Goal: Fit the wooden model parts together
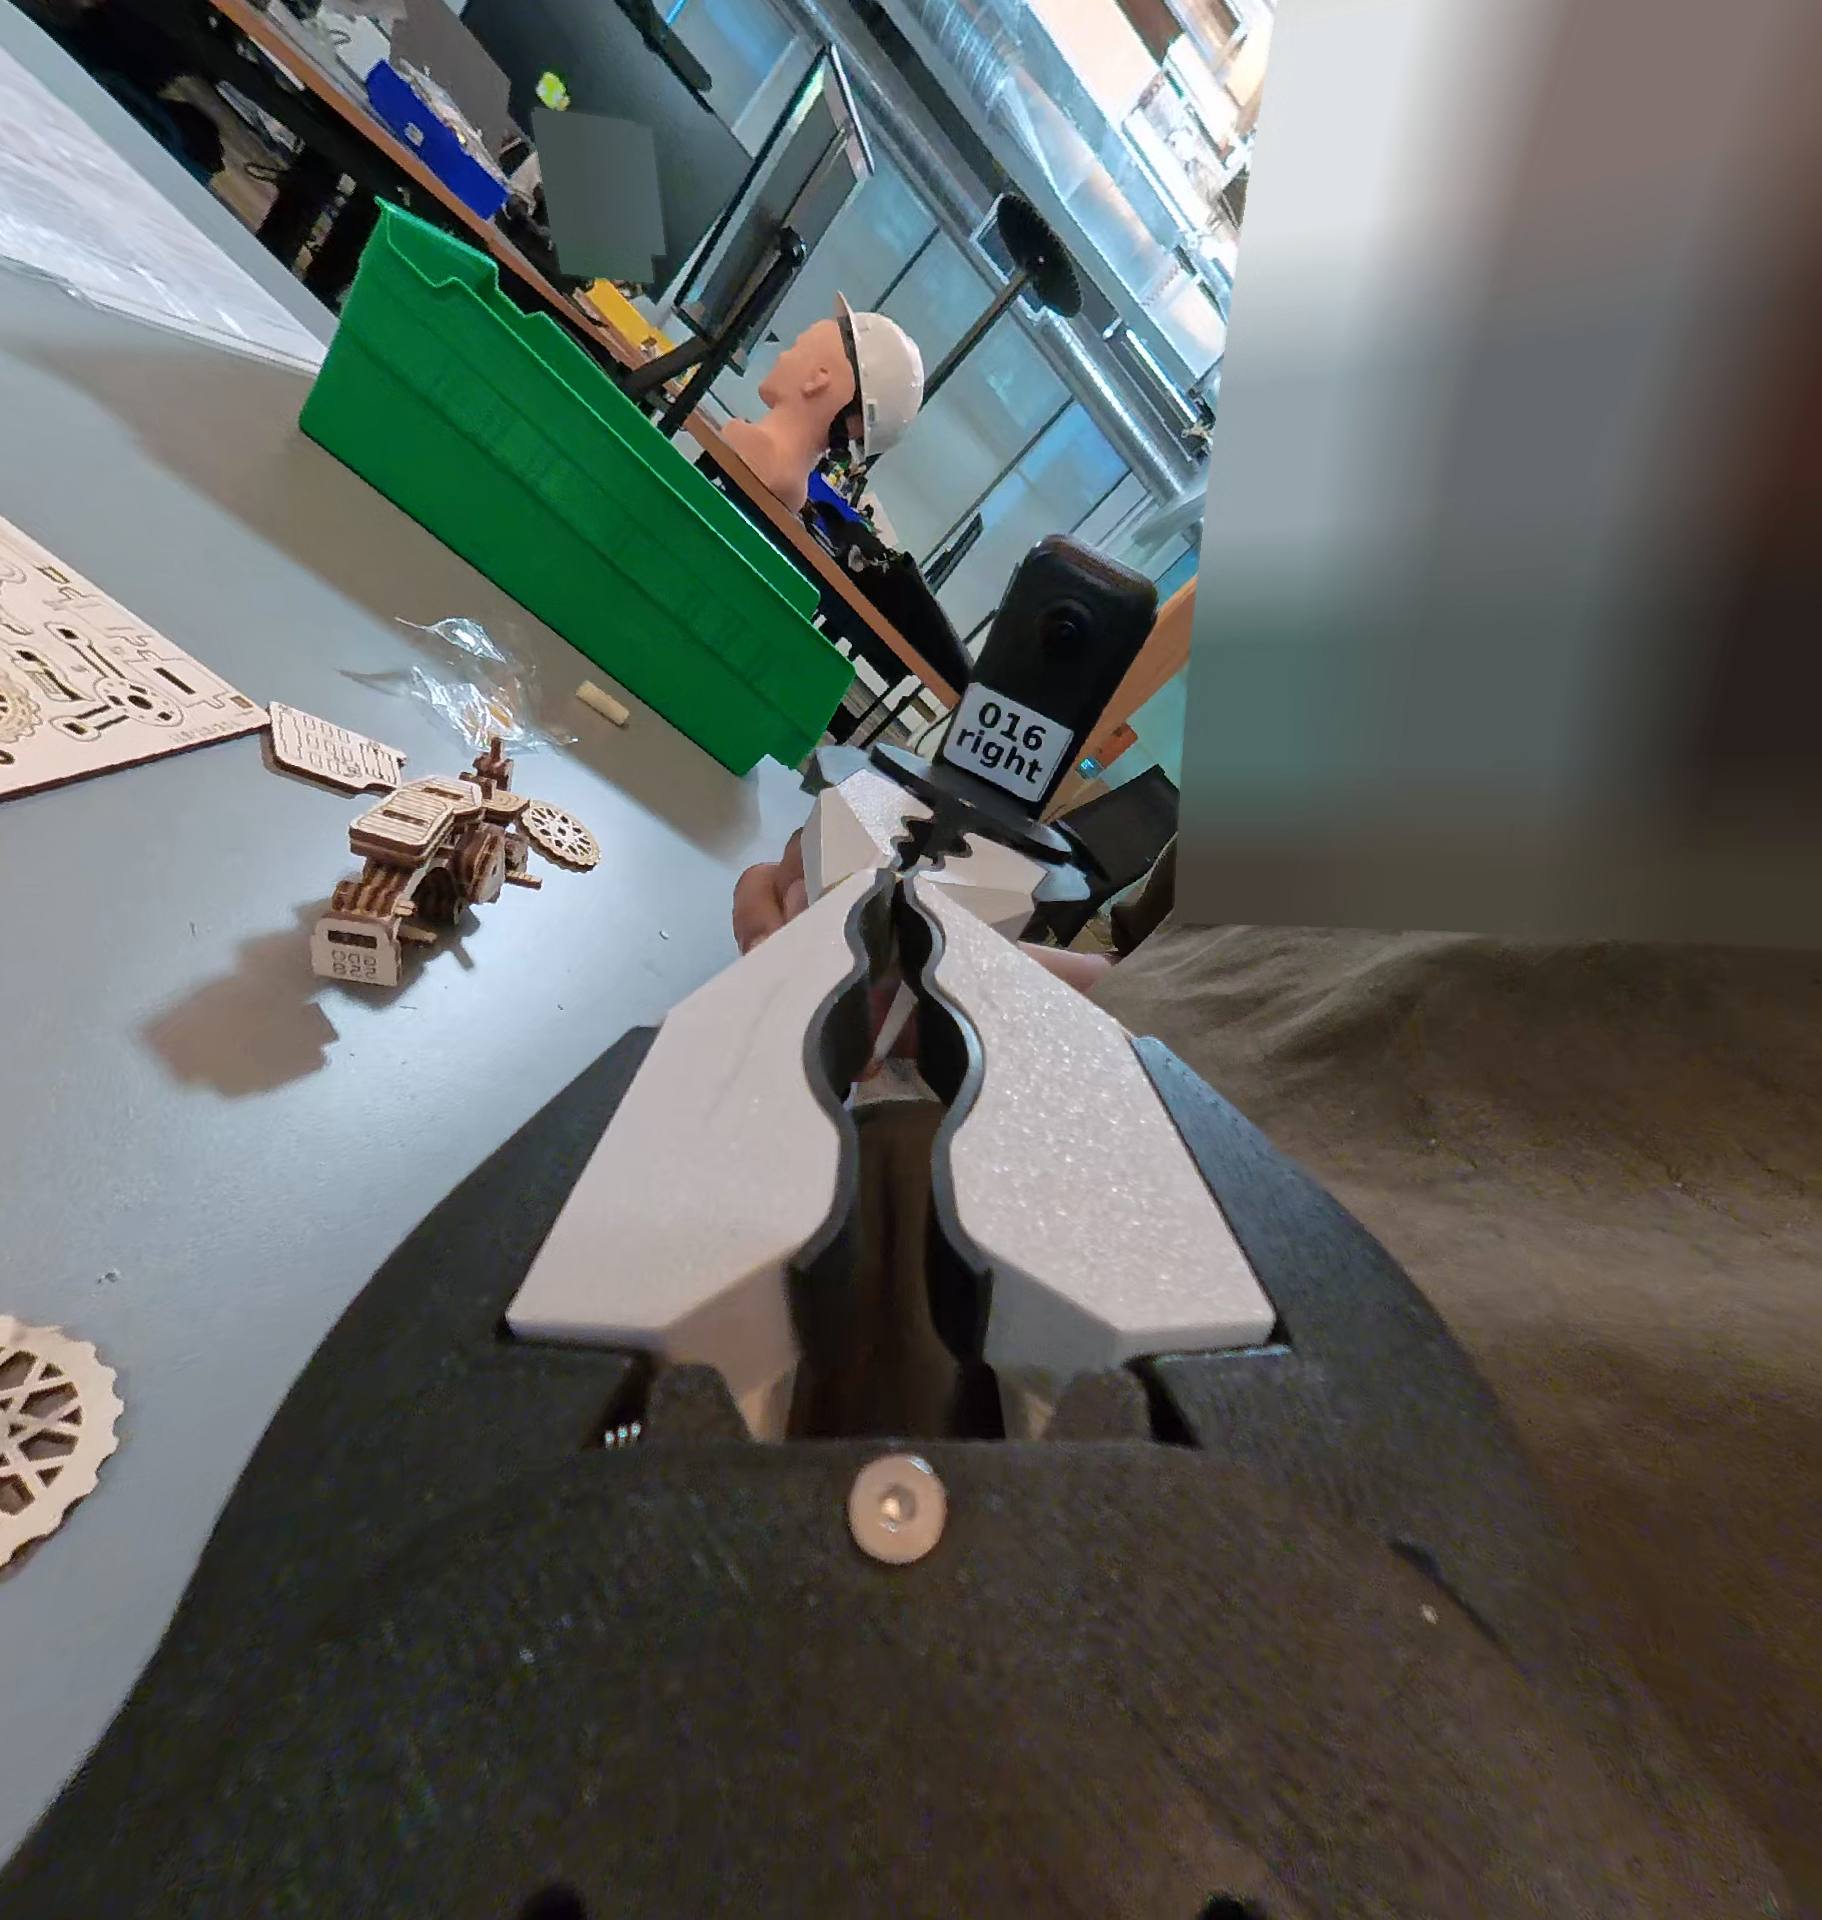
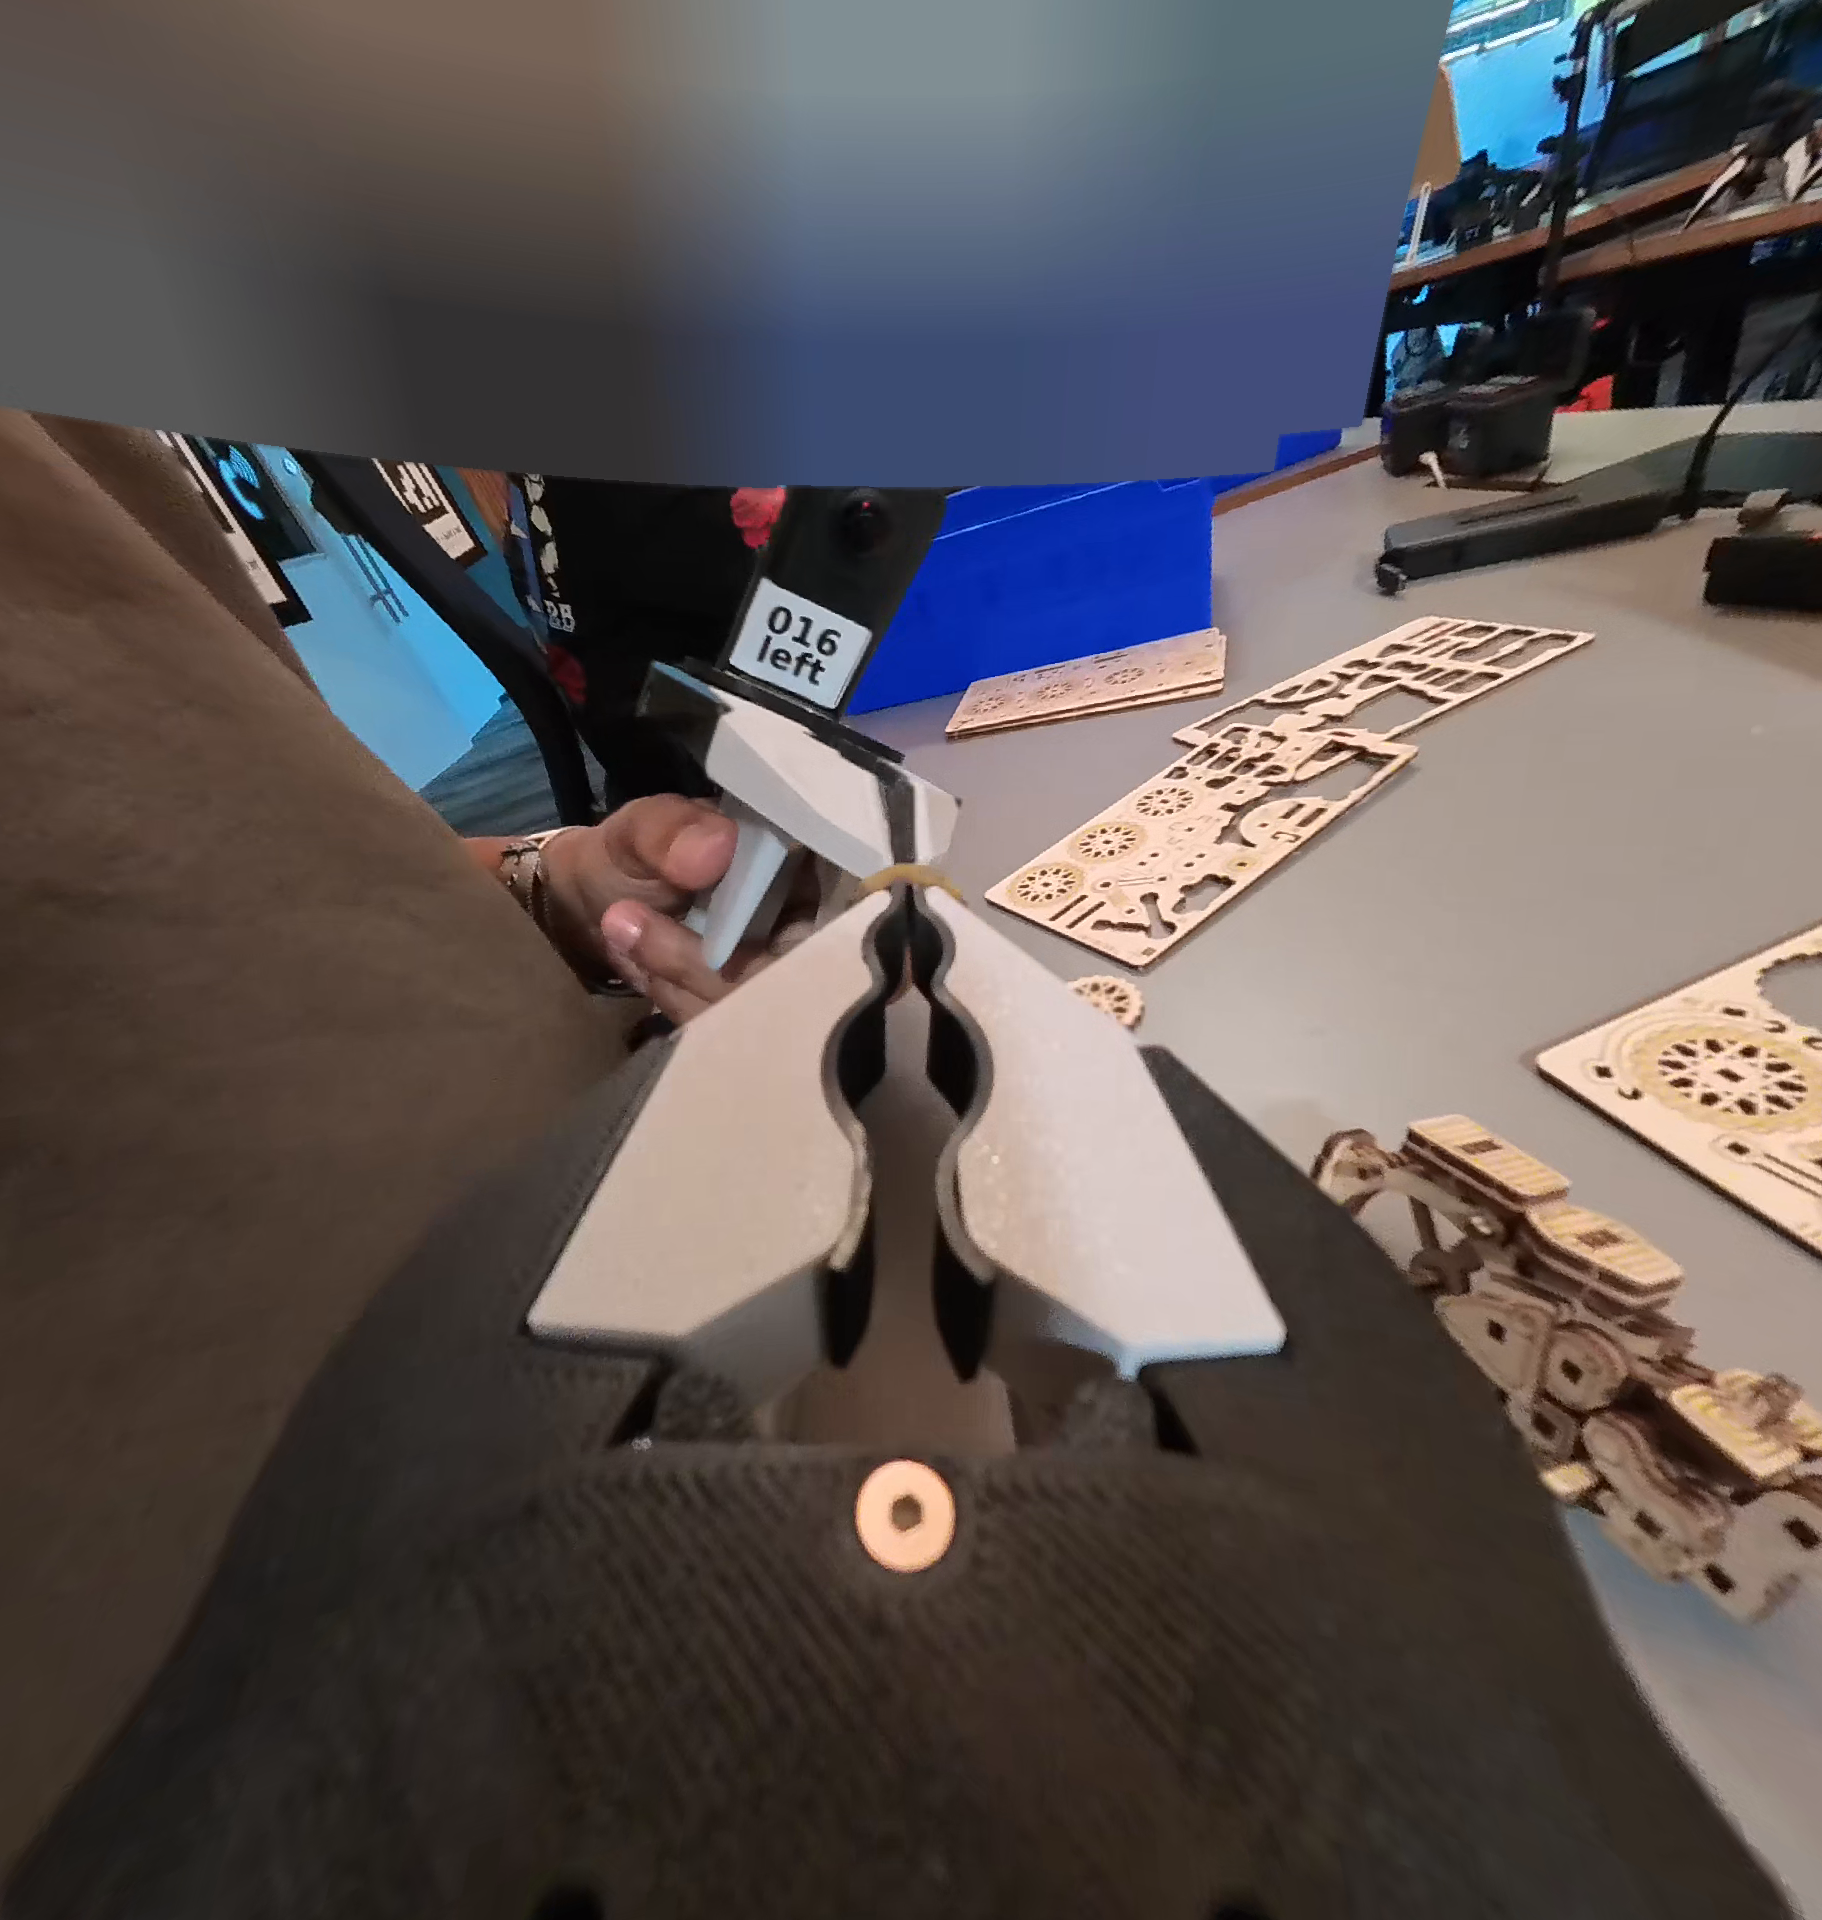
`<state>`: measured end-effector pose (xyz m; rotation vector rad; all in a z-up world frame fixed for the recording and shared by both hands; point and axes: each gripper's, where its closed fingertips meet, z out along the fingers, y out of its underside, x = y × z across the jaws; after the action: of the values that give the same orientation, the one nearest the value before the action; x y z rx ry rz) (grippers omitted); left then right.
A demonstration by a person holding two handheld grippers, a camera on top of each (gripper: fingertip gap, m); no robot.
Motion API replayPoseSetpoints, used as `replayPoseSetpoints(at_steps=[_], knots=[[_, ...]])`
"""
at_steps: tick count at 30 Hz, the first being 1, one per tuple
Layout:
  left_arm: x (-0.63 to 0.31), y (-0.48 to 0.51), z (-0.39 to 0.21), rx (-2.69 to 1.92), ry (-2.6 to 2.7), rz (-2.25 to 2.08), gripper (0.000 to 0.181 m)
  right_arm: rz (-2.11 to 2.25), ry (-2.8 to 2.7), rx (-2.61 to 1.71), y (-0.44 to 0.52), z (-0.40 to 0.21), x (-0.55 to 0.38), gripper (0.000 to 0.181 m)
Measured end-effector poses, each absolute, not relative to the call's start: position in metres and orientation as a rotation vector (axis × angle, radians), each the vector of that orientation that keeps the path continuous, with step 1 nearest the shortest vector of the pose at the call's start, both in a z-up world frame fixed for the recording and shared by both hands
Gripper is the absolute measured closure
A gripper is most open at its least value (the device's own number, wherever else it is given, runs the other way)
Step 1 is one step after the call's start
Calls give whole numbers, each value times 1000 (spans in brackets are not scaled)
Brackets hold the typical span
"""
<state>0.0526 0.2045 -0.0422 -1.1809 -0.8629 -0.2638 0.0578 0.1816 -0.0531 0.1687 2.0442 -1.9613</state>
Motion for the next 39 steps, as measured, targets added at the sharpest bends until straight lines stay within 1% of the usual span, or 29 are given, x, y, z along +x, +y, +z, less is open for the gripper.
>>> replayPoseSetpoints(at_steps=[9,19,31,39], knots=[[52,204,-36,-1148,-857,-272,181,-1946,1934,234,183,-46,58,181],[51,198,-33,-1124,-861,-276,174,-1966,1821,291,186,-39,53,181],[54,200,-36,-1177,-849,-263,174,-1902,1733,299,189,-37,56,181],[57,204,-40,-1257,-836,-218,170,-1842,1711,298,188,-40,59,181]])
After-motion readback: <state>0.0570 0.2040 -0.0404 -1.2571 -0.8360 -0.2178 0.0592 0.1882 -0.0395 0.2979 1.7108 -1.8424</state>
